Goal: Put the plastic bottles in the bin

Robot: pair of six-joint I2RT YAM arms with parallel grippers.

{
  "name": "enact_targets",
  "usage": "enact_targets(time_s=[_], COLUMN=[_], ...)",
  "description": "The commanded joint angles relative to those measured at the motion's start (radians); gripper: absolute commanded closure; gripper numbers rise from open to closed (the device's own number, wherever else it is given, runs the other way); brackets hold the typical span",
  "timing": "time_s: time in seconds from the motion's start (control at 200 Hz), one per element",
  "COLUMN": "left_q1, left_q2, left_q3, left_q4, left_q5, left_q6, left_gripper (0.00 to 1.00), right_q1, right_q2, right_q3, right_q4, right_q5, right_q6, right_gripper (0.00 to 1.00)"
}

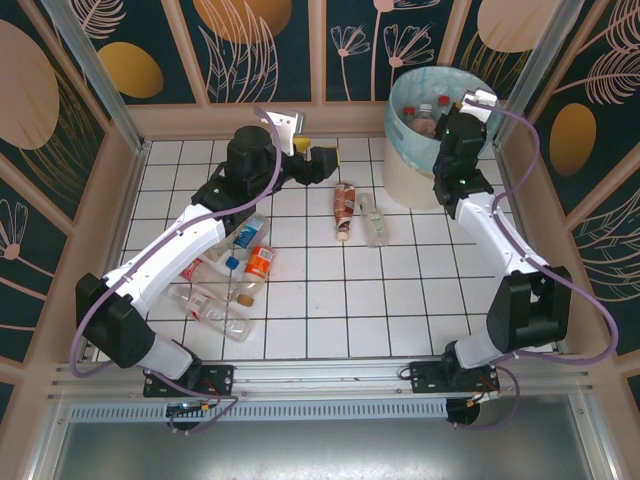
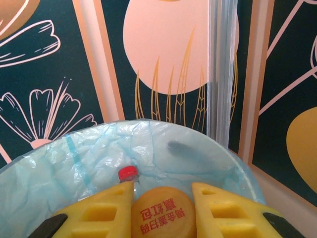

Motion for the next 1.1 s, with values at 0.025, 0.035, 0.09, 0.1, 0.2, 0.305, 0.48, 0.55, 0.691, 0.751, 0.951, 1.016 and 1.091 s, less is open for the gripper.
enact_targets(time_s=[0.025, 0.035, 0.09, 0.1, 0.2, 0.305, 0.48, 0.55, 0.691, 0.751, 0.951, 1.016, 1.091], left_q1=[0.000, -0.001, -0.001, -0.001, 0.000, 0.001, 0.000, -0.001, 0.000, 0.000, 0.000, 0.000, -0.001], left_q2=[-0.018, -0.018, -0.022, -0.023, -0.033, -0.041, -0.052, -0.054, -0.051, -0.049, -0.042, -0.041, -0.039], left_q3=[-0.010, -0.010, -0.013, -0.013, -0.027, -0.041, -0.060, -0.065, -0.063, -0.063, -0.057, -0.056, -0.056], left_q4=[0.037, 0.037, 0.038, 0.038, 0.045, 0.045, 0.046, 0.046, 0.048, 0.049, 0.053, 0.052, 0.051], left_q5=[0.009, 0.009, 0.007, 0.008, 0.011, 0.007, 0.000, -0.002, -0.002, -0.001, -0.002, -0.002, -0.003], left_q6=[0.004, 0.003, 0.002, 0.002, 0.000, 0.002, 0.001, 0.002, -0.001, -0.002, -0.007, -0.006, -0.004], left_gripper=[0.17, 0.17, 0.17, 0.17, 0.17, 0.17, 0.16, 0.17, 0.17, 0.17, 0.17, 0.17, 0.17], right_q1=[-0.023, -0.024, -0.029, -0.030, -0.045, -0.059, -0.092, -0.108, -0.110, -0.104, -0.028, -0.006, 0.012], right_q2=[0.065, 0.070, 0.101, 0.108, 0.177, 0.228, 0.285, 0.291, 0.288, 0.282, 0.264, 0.259, 0.270], right_q3=[0.083, 0.088, 0.120, 0.128, 0.209, 0.234, 0.235, 0.216, 0.223, 0.243, 0.361, 0.388, 0.418], right_q4=[-0.156, -0.167, -0.228, -0.244, -0.379, -0.449, -0.525, -0.522, -0.526, -0.537, -0.628, -0.647, -0.674], right_q5=[-0.087, -0.092, -0.119, -0.125, -0.162, -0.219, -0.369, -0.445, -0.534, -0.551, -0.493, -0.486, -0.479], right_q6=[0.106, 0.110, 0.132, 0.134, 0.156, 0.175, 0.229, 0.260, 0.292, 0.299, 0.260, 0.254, 0.241], right_gripper=[0.94, 0.94, 0.94, 0.94, 0.94, 0.94, 0.94, 0.94, 0.95, 0.95, 0.95, 0.95, 0.95])
